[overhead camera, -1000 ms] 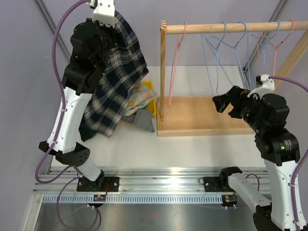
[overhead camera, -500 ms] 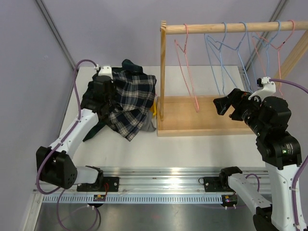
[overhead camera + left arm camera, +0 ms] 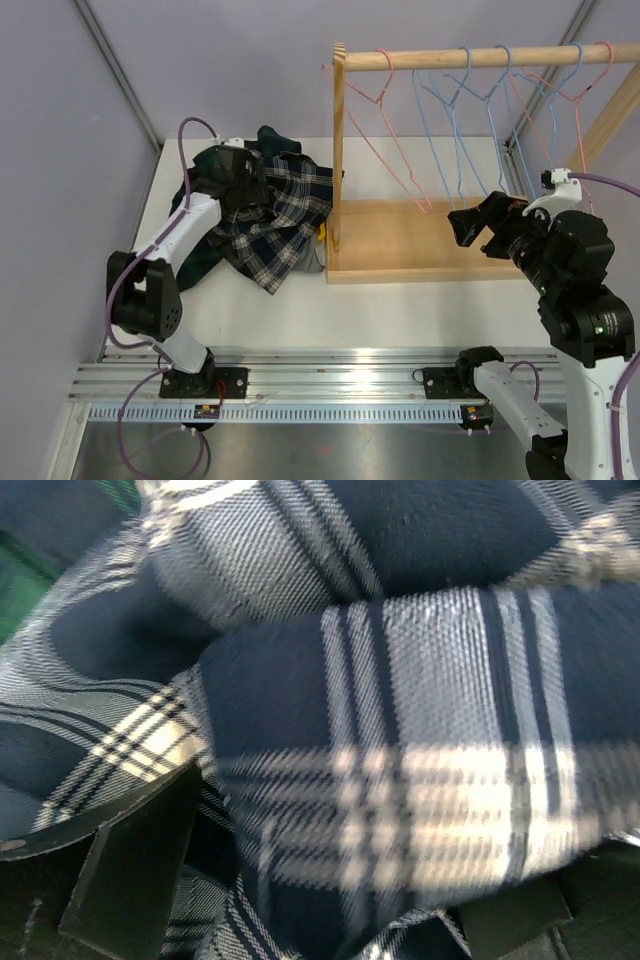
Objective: Remove the skirt from the hanger
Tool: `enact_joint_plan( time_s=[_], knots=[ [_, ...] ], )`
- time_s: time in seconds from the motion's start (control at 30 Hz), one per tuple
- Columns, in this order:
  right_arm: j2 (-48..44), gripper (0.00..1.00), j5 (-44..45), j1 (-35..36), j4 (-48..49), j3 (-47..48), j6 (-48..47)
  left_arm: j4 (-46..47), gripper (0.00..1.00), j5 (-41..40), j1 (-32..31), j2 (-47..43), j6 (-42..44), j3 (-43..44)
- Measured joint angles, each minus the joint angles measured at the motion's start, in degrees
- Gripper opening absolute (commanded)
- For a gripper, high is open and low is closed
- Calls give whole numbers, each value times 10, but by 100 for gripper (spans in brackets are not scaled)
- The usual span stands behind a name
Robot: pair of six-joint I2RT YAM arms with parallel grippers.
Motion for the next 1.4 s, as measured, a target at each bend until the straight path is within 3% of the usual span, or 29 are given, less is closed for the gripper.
enact_joint_plan(
  time_s=[0.2,0.37,0.47,0.63,0.8,1.07,1.4],
  knots=[
    [-12,99,4,0,-10,28,-11,-93,99,7,0,-137,12,103],
    [-47,99,-16,0,37,24,-28,-111,99,27,0,-279,31,190],
    [-90,100,-28,0,86,3,-31,-111,99,71,0,-393,34,148],
    [-171,99,-47,0,143,-41,-41,-109,99,175,0,-571,24,-24],
    [-245,99,-37,0,152,-91,-41,-159,99,218,0,-682,22,-160],
    [-301,99,-24,0,153,-146,-37,-186,99,207,0,-807,31,-196],
    [-300,100,-24,0,153,-146,-37,-200,99,187,0,-817,39,-181]
  ],
)
